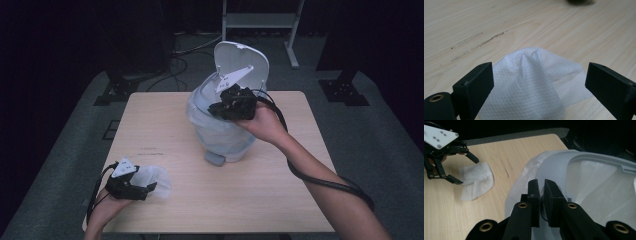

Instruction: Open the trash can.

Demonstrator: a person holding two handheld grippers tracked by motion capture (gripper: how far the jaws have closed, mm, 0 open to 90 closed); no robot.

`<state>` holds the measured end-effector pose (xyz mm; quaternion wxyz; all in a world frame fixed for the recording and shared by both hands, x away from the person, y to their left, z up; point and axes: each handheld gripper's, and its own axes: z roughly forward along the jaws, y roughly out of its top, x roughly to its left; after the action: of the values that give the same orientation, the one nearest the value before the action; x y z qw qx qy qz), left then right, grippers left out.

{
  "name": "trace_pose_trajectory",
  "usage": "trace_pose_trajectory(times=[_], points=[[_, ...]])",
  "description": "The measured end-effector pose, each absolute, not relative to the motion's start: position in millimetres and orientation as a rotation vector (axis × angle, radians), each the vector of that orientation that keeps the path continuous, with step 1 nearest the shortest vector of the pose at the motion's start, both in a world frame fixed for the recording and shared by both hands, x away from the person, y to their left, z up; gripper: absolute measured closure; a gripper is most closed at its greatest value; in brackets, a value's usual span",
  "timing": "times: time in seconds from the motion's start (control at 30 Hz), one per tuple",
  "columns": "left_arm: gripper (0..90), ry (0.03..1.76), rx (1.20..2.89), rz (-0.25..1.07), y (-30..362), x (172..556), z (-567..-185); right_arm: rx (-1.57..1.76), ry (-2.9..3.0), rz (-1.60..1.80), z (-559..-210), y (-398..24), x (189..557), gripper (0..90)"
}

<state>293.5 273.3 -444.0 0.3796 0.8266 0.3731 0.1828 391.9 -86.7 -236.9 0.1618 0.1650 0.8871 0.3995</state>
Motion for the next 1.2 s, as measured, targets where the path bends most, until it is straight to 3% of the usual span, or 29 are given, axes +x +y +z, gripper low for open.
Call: trace_pose_trajectory(times=[1.2], points=[[7.5,0.949,2.141,0.466,269,293,-448,0.666,2.451,1.338,-260,-199,357,69.3]])
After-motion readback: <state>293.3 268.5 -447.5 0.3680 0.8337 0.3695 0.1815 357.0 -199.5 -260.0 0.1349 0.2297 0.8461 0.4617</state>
